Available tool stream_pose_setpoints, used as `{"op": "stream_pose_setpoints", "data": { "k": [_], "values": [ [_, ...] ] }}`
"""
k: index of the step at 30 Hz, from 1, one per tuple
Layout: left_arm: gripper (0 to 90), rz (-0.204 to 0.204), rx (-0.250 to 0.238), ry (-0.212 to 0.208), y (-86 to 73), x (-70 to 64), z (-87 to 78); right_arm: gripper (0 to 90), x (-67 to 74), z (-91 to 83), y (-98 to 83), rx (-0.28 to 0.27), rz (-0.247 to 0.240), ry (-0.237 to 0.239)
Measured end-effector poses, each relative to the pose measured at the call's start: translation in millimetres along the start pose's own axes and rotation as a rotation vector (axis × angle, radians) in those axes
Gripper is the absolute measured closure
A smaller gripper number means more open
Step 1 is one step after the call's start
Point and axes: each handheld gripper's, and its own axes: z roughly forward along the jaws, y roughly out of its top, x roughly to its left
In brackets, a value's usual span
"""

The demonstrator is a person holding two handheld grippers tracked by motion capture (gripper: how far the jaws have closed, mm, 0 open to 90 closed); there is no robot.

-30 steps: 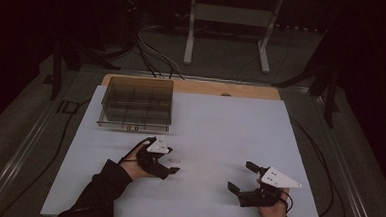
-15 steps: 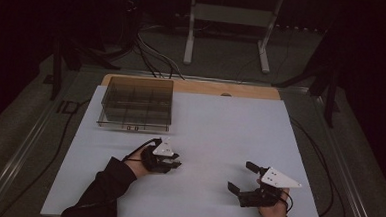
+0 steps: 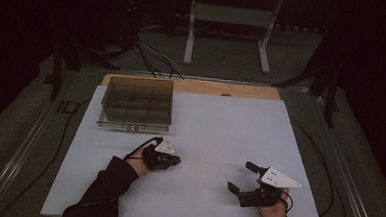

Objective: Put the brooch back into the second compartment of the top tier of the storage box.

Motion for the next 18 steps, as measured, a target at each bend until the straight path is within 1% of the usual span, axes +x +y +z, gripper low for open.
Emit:
{"op": "stream_pose_setpoints", "data": {
  "k": [5, 6, 8, 10, 11, 14, 18],
  "values": [
    [87.6, -0.014, -0.002, 0.008, 0.2, -0.7, -0.3, 0.0, -0.4, 0.2, -0.3, 0.001, 0.003, 0.003],
    [87.6, -0.012, -0.002, 0.011, 0.3, -0.8, -0.5, 0.0, -0.2, 0.2, -0.3, 0.002, 0.003, 0.003],
    [87.7, -0.021, -0.008, 0.006, 1.0, -0.6, -0.8, 0.0, 0.0, 0.3, -0.3, 0.004, 0.001, 0.002],
    [87.7, -0.019, -0.007, 0.006, 2.2, -0.5, -2.7, 0.0, -0.3, 0.3, -0.2, 0.001, 0.003, 0.002],
    [87.7, -0.029, -0.017, 0.001, 2.8, -1.3, -3.4, 0.0, 0.0, 0.0, -0.2, 0.001, 0.003, 0.001],
    [87.7, -0.018, -0.016, -0.006, 5.2, -3.6, -6.9, 0.0, -0.1, -0.2, -0.2, 0.0, 0.0, 0.0],
    [87.7, -0.007, -0.016, -0.006, 7.8, -5.7, -11.8, 0.0, -0.2, -0.1, -0.2, 0.001, 0.003, -0.001]
  ]
}}
